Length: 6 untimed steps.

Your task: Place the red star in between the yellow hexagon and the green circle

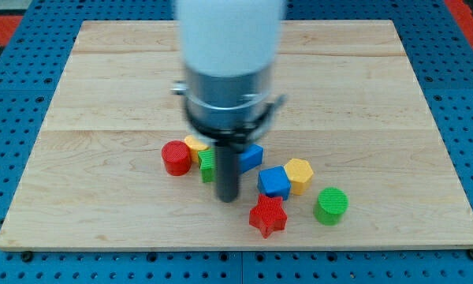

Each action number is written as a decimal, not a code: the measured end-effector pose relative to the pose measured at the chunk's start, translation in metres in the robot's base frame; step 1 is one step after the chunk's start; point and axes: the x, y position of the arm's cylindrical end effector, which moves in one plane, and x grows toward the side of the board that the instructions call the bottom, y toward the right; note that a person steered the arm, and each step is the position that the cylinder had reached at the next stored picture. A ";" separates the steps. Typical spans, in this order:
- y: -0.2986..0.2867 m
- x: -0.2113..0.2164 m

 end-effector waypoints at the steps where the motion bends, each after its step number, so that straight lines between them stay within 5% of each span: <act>1: -0.014 0.025; 5: 0.139 0.035; 6: 0.103 0.035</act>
